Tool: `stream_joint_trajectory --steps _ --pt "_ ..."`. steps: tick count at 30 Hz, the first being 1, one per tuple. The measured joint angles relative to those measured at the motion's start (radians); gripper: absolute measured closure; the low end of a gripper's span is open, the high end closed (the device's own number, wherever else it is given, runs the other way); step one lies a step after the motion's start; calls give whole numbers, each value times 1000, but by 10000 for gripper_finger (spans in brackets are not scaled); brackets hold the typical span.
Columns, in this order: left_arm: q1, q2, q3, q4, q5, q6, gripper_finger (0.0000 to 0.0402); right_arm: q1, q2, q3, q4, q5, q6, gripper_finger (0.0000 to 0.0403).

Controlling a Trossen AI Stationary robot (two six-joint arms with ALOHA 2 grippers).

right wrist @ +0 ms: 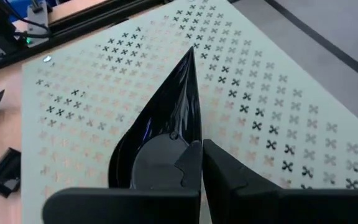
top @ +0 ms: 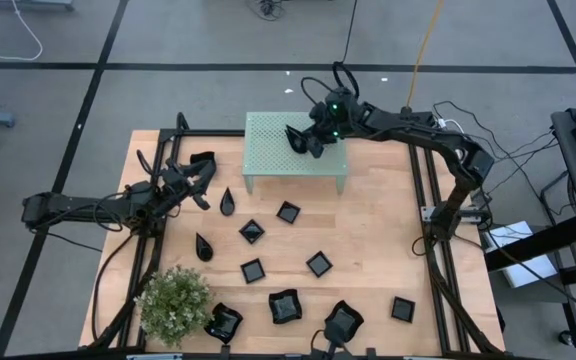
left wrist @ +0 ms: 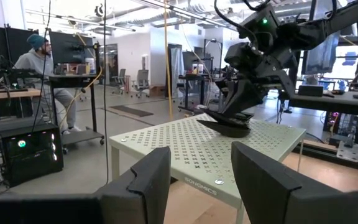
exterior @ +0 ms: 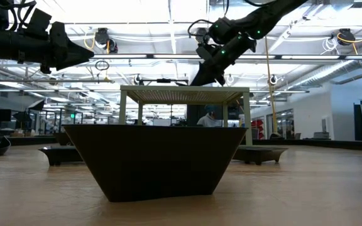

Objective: Pick & Place Mini shaped plates
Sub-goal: Stack the black drop-shaped plate on the shelf, then stack the black square plate on the shelf

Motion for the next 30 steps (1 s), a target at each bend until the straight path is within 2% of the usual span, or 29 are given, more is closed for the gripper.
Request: stream_joint_trajectory --steps 10,14,18,23,30 --pt "0 0 0 0 0 0 229 28 -2 0 -11 11 9 398" --pt "0 0 0 0 0 0 229 42 -2 0 -3 78 4 370" --pt "0 0 0 0 0 0 229 39 -10 0 -7 88 9 328" --pt "0 0 0 0 0 0 229 39 -78 0 -10 97 17 292" --pt "0 0 0 0 0 0 229 78 -209 0 -85 139 99 299"
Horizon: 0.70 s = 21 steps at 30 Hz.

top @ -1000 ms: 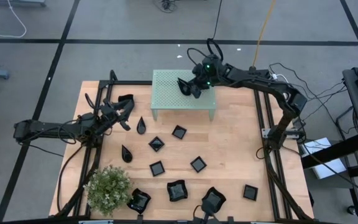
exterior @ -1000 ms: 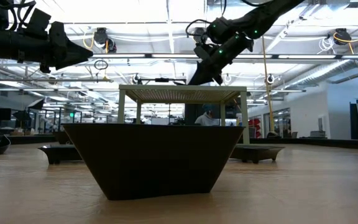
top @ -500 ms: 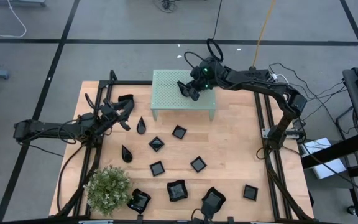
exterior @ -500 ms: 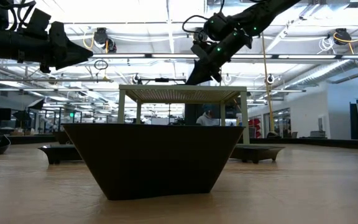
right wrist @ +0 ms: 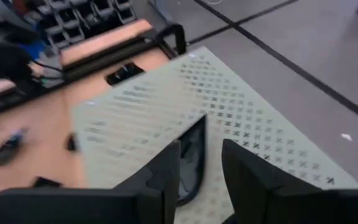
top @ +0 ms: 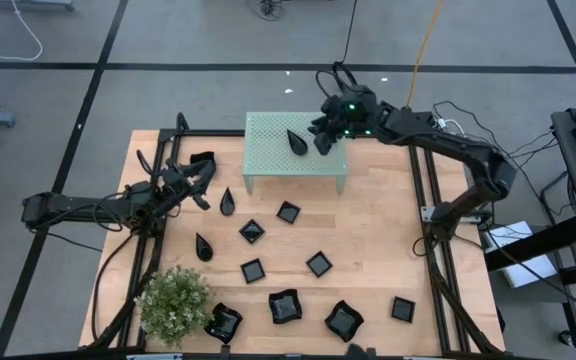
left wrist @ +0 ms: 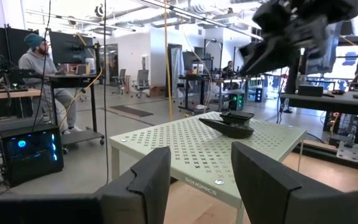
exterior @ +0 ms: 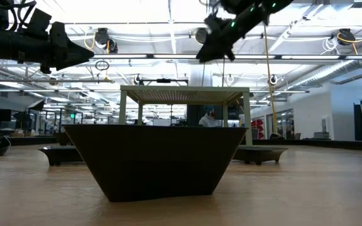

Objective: Pick & Place Mini shaped plates
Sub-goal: Stack the black square plate on the shelf

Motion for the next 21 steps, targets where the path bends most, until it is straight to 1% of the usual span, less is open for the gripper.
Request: stream_joint_trajectory --steps 4,7,10,12,14,16,18,21 --pt "0 0 0 0 0 0 229 45 -99 0 -185 -3 50 302" --pt "0 0 0 0 0 0 229 88 -161 0 -369 -5 85 302" --pt "0 0 0 0 0 0 229 147 -204 -12 -522 -8 176 302" --pt "0 0 0 0 0 0 229 190 -230 -45 -590 -49 259 302" --pt "0 0 0 0 0 0 229 241 -256 -95 -600 -121 362 302" --pt "0 0 0 0 0 0 229 304 -279 -153 -597 -180 499 302" --pt "0 0 0 0 0 0 229 377 -295 -220 -600 -194 606 302" --pt "0 0 0 0 0 0 229 506 -319 -328 -601 -194 722 302"
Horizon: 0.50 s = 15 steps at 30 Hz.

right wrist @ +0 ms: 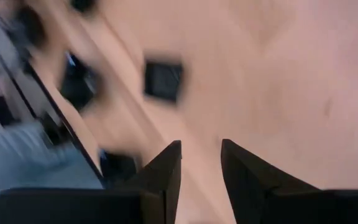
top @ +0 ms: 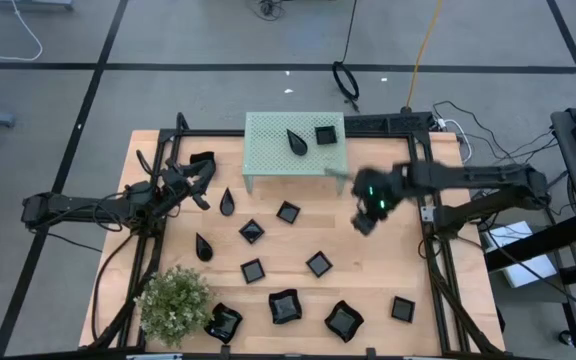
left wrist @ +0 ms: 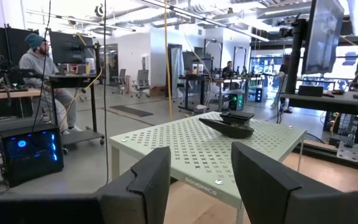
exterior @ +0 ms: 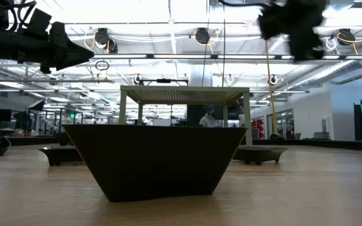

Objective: Pick & Place Mini shaped plates
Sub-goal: Stack the black square plate on the shelf

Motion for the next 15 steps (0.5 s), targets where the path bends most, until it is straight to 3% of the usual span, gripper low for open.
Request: stream_joint_trajectory --steps 5,10,15 --pt "0 0 0 0 0 0 229 251 -20 -145 28 -17 253 302" --pt "0 0 0 0 0 0 229 506 -13 -241 179 -17 492 302" --pt "0 0 0 0 0 0 229 670 13 -275 233 9 611 302"
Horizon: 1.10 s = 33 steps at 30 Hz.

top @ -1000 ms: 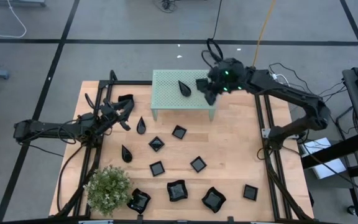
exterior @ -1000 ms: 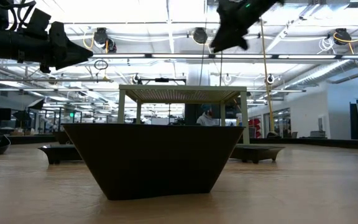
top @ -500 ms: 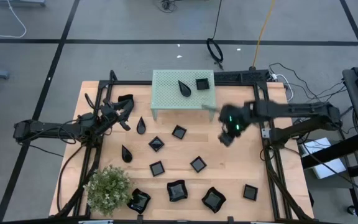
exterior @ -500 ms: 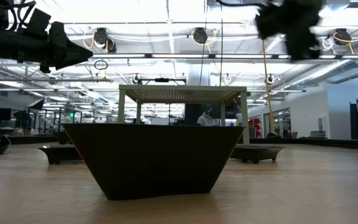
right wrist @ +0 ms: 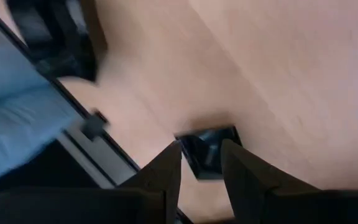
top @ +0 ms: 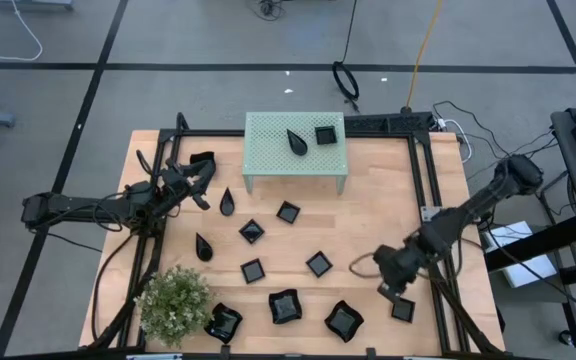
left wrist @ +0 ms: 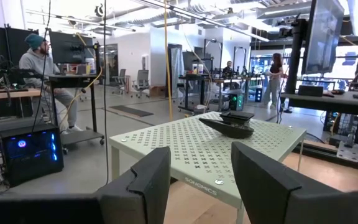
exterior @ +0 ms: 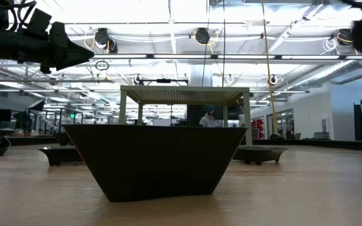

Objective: Pick & Place Mini shaped plates
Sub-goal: Stack the black square plate on the shelf

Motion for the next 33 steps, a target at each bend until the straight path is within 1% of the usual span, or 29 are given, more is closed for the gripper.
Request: stream_joint_trajectory --steps 4,9,12,18,24,28,33 --pt "0 0 0 0 0 0 229 69 24 -15 -15 -2 19 302" --pt "0 0 0 0 0 0 229 102 56 -49 -11 -2 10 302" --pt "0 0 0 0 0 0 229 107 76 -82 19 -2 9 302" --pt "0 0 0 0 0 0 229 108 105 -146 167 -2 9 302" --pt "0 0 0 0 0 0 229 108 112 -193 185 -2 5 302" --pt "0 0 0 0 0 0 229 108 111 -221 257 -12 9 302" --pt "0 0 0 0 0 0 229 108 112 -224 327 -34 9 302"
